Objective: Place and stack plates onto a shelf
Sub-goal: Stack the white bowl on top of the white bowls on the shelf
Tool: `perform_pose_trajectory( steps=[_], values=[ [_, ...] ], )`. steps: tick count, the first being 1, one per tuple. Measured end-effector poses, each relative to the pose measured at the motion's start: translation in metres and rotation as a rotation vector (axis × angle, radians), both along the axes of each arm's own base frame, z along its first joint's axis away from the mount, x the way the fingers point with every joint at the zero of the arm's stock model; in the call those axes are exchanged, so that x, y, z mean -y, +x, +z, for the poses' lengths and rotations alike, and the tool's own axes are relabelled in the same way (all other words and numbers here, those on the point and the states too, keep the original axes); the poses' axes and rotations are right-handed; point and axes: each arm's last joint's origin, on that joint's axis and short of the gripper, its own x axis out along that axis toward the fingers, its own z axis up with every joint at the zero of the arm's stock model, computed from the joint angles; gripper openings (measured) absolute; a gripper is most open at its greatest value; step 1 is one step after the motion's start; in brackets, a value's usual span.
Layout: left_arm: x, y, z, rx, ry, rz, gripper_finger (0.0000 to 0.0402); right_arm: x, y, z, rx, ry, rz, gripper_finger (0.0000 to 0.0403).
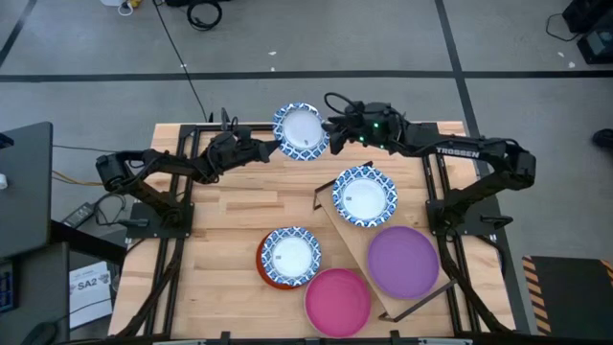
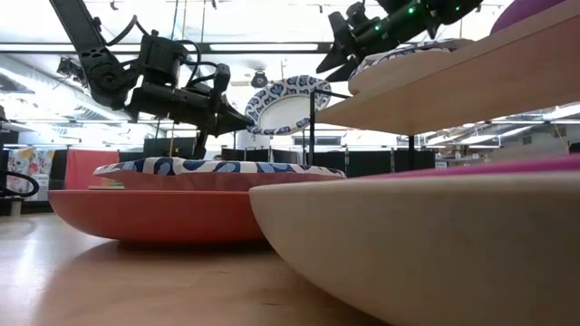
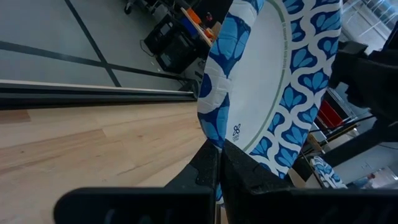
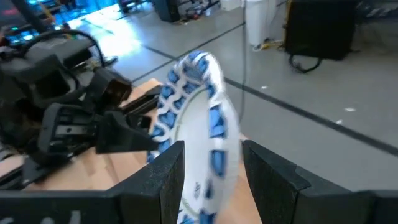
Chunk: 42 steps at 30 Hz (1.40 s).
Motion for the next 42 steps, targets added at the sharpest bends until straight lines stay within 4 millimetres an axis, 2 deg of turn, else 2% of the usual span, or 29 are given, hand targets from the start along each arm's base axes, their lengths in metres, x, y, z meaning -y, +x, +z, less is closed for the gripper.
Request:
perform_pose_trajectory(
  steps=[15,19,33,42],
  values=[
    [-0.0001,0.0001,0.0012,0.01,0.006,0.0,0.0011,0.0037,0.0021,-0.0039,0.01,0.047,0.043,0.0161],
    [-0.0001,0.0002,0.0017,0.014,0.008,0.0,0.0011,0.0033,0.0022,-0.0043,0.009,0.053,0.058,0.0137],
    [-0.0002,0.0003,0.0054,0.047,0.029,0.0,0.0011,0.0032,0.0022,-0.0048,0.006,0.052,0.061,0.0012],
    [0.0,0.0004,0.0051,0.045,0.027,-0.002,0.0035,0.0032,0.002,-0.0044,0.008,0.05,0.061,0.0009]
  ],
)
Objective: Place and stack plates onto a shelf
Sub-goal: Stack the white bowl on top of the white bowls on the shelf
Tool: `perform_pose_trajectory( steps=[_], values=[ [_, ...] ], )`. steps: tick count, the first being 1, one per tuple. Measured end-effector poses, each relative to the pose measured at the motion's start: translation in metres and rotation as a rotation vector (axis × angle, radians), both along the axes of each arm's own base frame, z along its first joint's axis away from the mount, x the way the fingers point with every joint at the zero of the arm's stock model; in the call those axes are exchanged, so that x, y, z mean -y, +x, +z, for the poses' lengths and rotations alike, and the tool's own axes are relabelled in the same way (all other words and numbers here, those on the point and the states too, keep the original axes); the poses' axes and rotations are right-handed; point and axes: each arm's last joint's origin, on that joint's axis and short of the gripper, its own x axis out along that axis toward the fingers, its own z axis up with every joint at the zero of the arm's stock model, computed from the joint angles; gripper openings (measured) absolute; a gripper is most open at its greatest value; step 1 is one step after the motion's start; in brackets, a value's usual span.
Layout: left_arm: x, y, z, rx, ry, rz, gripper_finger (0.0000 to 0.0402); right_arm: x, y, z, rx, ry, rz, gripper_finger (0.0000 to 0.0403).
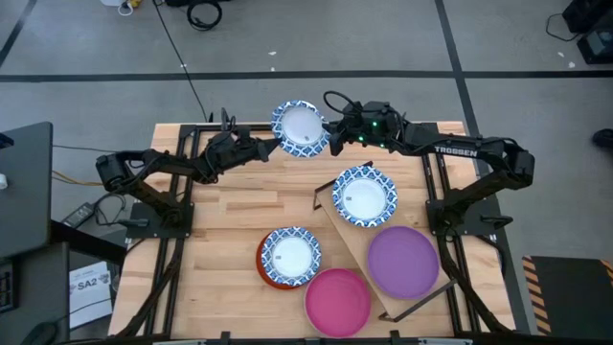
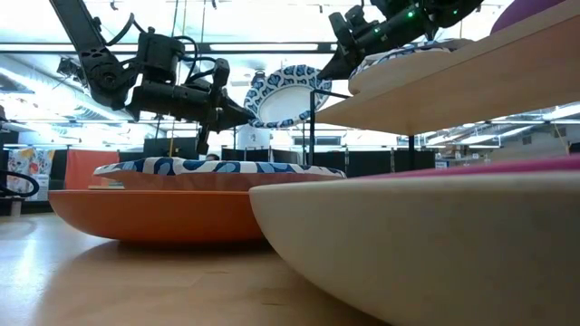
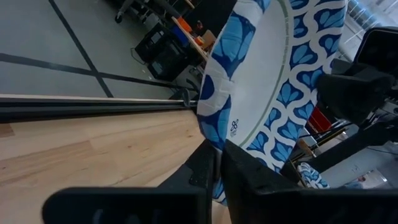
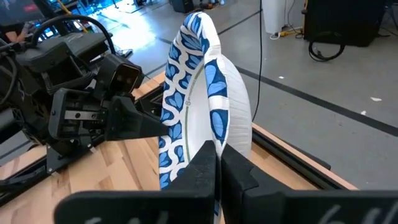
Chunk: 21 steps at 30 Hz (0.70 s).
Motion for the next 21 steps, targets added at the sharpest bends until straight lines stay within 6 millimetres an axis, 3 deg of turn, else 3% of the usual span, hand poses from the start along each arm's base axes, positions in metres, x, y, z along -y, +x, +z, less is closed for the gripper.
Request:
perform_pose_trajectory(
  steps=[12,21],
  values=[
    [0.0,0.0,-0.001,-0.025,0.031,0.0,0.0108,0.005,-0.002,0.001,0.007,-0.003,-0.016,0.0006],
    [0.0,0.0,-0.001,-0.026,0.033,0.001,0.0171,0.017,-0.023,0.018,0.061,-0.029,-0.082,0.0006]
  ],
)
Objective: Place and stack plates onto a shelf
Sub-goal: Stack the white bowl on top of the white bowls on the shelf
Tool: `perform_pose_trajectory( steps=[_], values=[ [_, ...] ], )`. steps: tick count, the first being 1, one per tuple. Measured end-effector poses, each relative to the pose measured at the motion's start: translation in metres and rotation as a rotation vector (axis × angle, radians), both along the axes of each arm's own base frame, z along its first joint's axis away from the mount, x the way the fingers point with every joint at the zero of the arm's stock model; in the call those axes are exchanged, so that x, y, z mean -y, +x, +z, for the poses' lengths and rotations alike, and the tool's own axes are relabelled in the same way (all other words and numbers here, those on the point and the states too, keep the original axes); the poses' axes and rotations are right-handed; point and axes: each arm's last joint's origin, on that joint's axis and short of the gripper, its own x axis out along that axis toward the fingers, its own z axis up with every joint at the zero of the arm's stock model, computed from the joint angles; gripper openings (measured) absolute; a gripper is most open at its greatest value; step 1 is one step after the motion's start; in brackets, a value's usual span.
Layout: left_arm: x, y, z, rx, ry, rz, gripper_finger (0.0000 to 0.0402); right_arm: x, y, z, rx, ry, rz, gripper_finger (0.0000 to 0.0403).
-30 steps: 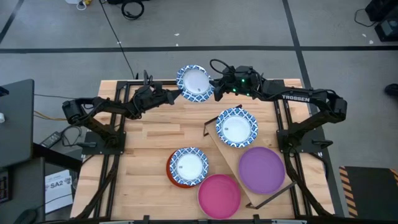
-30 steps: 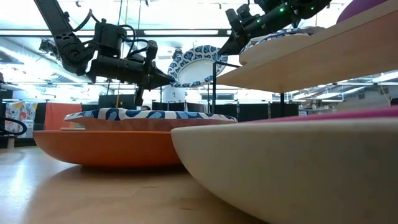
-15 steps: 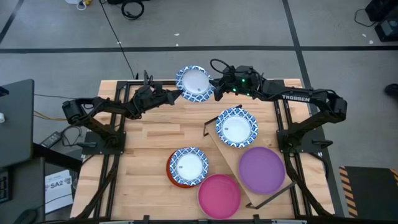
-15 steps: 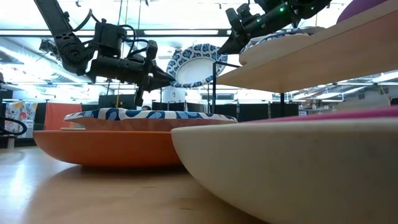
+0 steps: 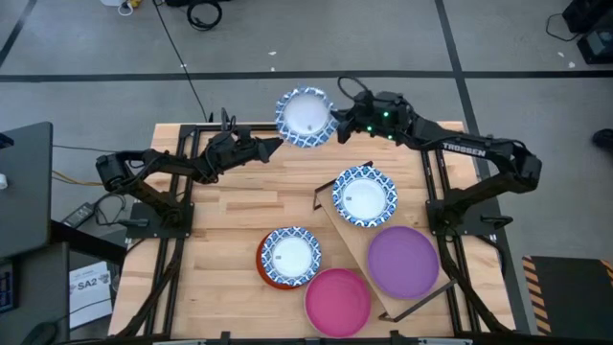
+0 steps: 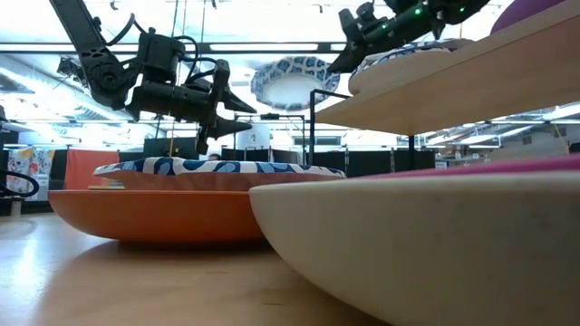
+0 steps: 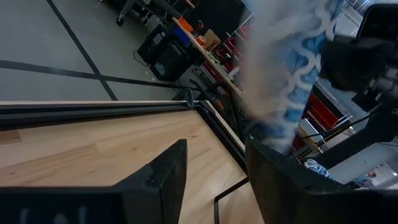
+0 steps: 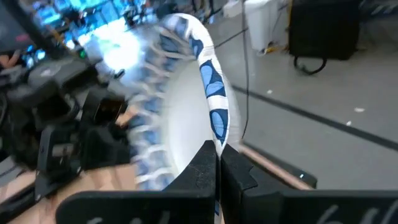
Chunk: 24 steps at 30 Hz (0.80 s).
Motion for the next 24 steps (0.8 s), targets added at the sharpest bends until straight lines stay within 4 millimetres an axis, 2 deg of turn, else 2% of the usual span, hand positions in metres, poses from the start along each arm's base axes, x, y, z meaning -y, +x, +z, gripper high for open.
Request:
perform_pose_trajectory(
  steps=[5,10,18,24],
  values=[
    [0.0,0.0,-0.001,-0.011,-0.006,0.0,0.0178,0.004,-0.021,0.018,0.057,-0.032,-0.046,0.0005],
    [0.0,0.0,-0.003,-0.028,-0.015,0.0,0.0178,-0.003,-0.046,0.04,0.143,-0.017,-0.051,0.0005],
    [0.0,0.0,-0.005,-0.048,-0.027,-0.001,0.0178,-0.031,-0.087,0.066,0.289,0.155,0.134,0.0005],
    [0.0,0.0,-0.005,-0.048,-0.027,-0.001,0.0178,-0.052,-0.106,0.07,0.307,0.352,0.306,0.0006]
  ],
)
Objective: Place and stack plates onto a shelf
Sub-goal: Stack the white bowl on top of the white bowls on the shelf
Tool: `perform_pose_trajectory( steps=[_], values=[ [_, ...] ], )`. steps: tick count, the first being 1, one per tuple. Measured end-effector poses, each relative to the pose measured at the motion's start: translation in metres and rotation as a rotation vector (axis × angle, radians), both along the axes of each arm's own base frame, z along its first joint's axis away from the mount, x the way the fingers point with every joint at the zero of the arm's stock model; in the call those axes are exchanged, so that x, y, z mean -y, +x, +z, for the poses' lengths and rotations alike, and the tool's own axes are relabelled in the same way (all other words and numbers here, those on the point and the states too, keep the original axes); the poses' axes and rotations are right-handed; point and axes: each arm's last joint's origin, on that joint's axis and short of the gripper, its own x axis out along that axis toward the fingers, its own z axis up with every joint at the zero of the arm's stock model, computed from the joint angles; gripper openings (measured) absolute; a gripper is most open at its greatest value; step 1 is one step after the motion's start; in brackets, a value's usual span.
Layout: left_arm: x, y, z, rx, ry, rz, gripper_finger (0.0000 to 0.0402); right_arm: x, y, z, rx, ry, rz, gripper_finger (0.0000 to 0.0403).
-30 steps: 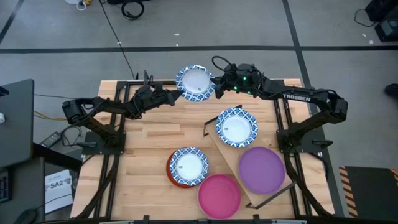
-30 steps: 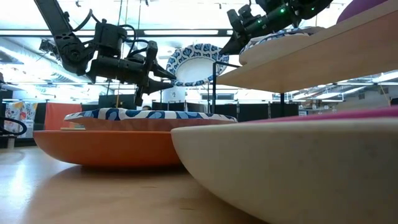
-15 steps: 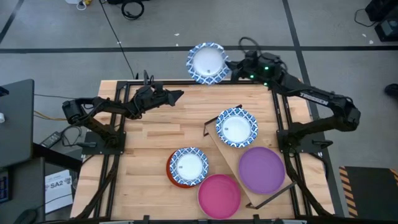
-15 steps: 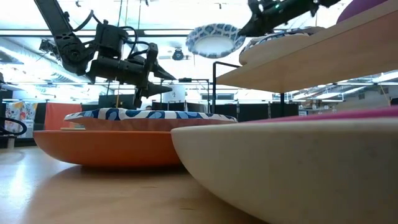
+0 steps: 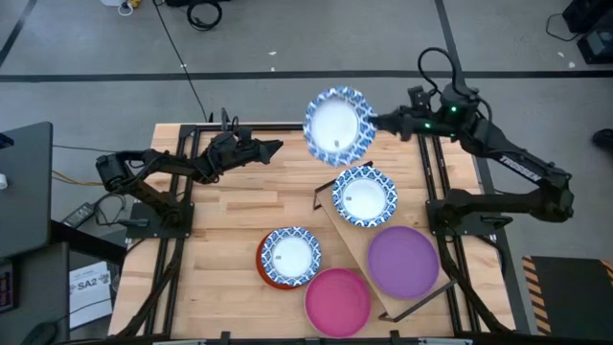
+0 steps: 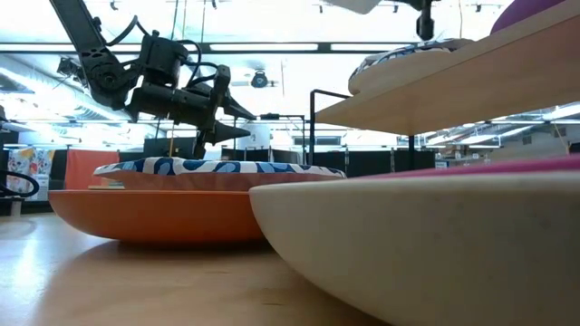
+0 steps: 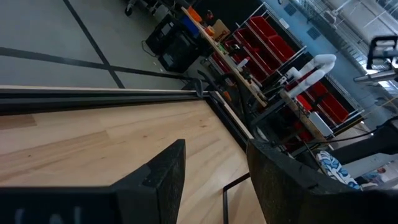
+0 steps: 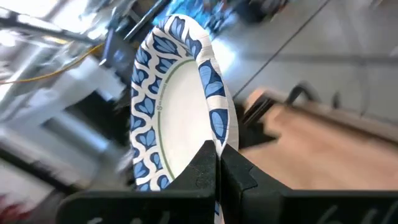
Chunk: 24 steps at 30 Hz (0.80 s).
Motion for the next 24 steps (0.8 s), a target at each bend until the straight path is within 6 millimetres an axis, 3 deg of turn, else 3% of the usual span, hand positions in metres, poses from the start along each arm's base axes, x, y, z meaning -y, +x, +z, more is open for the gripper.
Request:
perform_pose_trajectory(
  steps=[9,17,24],
  values=[
    [0.0,0.0,0.0,0.0,0.0,0.0,0.0178,-0.021,-0.007,-0.015,-0.146,0.209,0.201,0.0006],
    [0.0,0.0,0.0,0.0,0.0,0.0,0.0178,-0.032,-0.011,-0.035,-0.342,0.338,0.237,0.0007],
    [0.0,0.0,0.0,0.001,0.0,0.0,0.0178,-0.034,-0.016,-0.043,-0.434,0.344,0.223,0.0007]
  ],
)
